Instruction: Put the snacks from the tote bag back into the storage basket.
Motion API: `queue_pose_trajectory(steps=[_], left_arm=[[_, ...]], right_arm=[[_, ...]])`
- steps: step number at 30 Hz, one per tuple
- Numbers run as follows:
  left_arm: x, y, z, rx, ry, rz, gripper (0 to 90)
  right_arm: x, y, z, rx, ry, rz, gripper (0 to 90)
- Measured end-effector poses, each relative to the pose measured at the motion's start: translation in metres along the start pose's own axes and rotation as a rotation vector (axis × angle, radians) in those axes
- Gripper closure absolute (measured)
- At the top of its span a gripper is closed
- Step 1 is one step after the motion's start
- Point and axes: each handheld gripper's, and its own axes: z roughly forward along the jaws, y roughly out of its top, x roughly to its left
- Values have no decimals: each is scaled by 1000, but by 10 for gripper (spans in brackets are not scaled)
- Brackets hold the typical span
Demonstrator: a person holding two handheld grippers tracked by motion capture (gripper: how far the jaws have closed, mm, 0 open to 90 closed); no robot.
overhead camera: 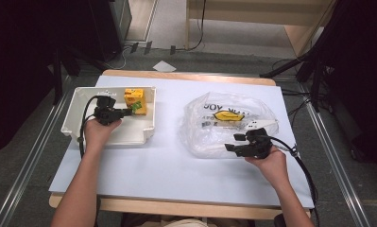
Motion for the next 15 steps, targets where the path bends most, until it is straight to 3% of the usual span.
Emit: queue_pose_trajectory(steps=[7,15], left_arm=[[-8,1,-9,21,-30,2,875],[-26,4,-19,40,-88,23,765]], right_arm=[[-1,0,-2,-10,-4,-8,404],[-1,0,-1,-13,-4,-10,406]])
